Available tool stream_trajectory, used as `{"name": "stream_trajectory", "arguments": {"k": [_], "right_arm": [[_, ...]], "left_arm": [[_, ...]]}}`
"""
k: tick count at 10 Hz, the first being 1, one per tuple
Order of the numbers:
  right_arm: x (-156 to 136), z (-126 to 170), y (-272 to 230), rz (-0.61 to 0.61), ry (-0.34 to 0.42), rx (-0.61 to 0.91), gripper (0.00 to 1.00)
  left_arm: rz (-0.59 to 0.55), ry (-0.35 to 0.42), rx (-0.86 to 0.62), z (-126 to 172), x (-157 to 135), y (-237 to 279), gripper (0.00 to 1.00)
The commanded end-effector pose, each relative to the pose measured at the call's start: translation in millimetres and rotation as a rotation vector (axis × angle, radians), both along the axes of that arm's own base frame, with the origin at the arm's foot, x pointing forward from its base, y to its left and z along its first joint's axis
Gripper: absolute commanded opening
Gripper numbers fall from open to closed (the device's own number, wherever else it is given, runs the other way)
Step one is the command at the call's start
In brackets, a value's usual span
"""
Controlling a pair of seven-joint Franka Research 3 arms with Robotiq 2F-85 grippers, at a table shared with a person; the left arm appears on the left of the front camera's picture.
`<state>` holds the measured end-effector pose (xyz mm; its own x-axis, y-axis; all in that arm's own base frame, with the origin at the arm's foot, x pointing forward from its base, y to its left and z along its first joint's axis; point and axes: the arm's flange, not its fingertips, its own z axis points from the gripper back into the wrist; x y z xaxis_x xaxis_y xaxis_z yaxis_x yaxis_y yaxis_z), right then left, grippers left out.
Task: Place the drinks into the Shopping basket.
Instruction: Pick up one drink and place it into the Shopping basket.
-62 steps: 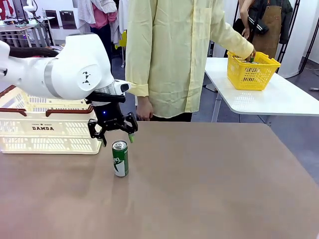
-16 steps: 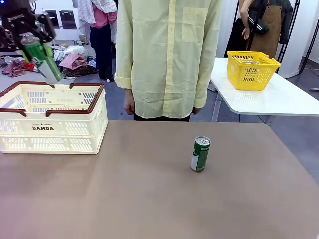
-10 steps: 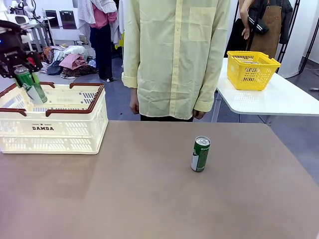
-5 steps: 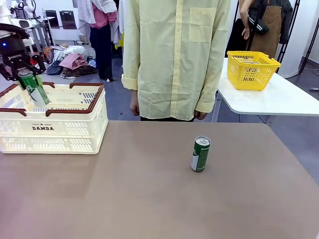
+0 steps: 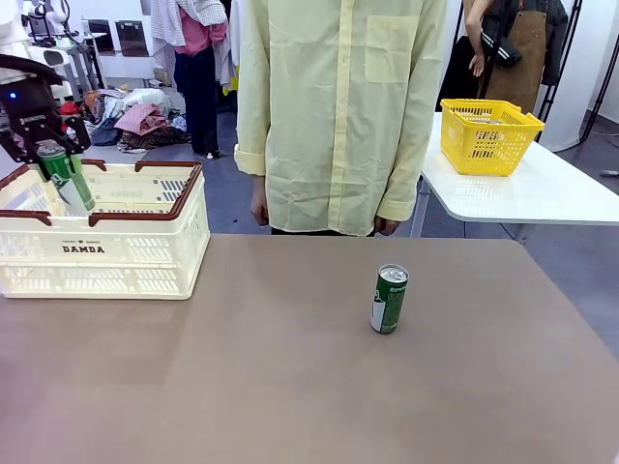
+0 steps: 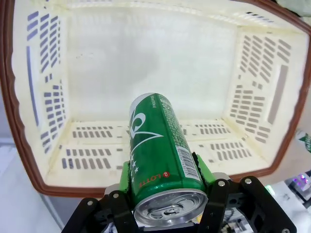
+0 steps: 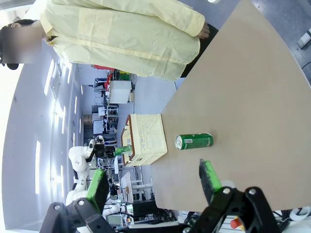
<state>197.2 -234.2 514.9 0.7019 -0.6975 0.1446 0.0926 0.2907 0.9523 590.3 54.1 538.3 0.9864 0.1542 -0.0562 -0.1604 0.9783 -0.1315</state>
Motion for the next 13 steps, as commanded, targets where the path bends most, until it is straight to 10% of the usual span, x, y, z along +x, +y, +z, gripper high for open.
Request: {"name": "stream_trajectory", "arguments": {"k": [1, 10, 11, 12, 13], "right_arm": [[2, 0, -1, 0.005, -0.037, 0.002, 1.0], [2, 0, -1, 0.005, -0.037, 0.002, 1.0], [2, 0, -1, 0.005, -0.037, 0.002, 1.0], [2, 0, -1, 0.005, -0.037, 0.002, 1.0], [2, 0, -1, 0.005, -0.037, 0.002, 1.0]], "left_arm": [[-0.04, -0.005, 0.071, -16, 13, 10, 0.0], [-0.097, 0.137, 0.044, -88, 56, 34, 0.04], [-0.099, 0.146, 0.04, -88, 58, 34, 0.63], [-0.108, 0.153, 0.039, -89, 59, 33, 1.0], [-0.117, 0.151, 0.042, -90, 59, 33, 1.0]]}}
